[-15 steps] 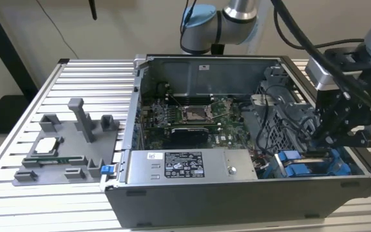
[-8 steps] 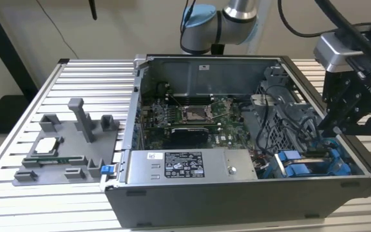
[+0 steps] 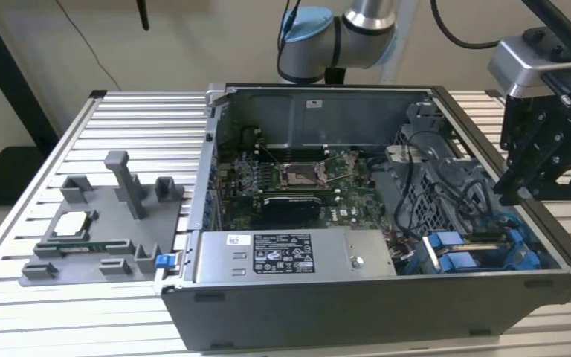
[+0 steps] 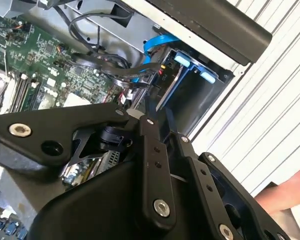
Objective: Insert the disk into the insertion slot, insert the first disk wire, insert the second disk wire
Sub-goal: 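Insert the second disk wire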
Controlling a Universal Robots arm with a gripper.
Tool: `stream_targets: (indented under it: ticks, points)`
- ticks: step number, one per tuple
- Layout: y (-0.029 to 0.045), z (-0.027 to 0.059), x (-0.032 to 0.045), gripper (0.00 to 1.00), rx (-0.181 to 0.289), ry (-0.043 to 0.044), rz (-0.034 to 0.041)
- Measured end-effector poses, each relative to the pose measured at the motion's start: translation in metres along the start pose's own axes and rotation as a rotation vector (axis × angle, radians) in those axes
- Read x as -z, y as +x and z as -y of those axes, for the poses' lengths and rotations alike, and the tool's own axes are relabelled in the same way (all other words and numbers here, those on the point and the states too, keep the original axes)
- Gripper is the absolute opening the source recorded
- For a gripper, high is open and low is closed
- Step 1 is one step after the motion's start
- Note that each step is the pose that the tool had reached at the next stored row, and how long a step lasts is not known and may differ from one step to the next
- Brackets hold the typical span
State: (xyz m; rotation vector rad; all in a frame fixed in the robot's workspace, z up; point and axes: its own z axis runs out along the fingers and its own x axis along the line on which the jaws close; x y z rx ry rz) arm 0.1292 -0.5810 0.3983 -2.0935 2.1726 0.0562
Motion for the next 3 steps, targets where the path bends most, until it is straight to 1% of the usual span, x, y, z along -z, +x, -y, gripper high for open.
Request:
stream_targets:
  ticks: [3]
  points:
    - [0.0,0.0,0.0,1.0,0.0,0.0,-0.0005]
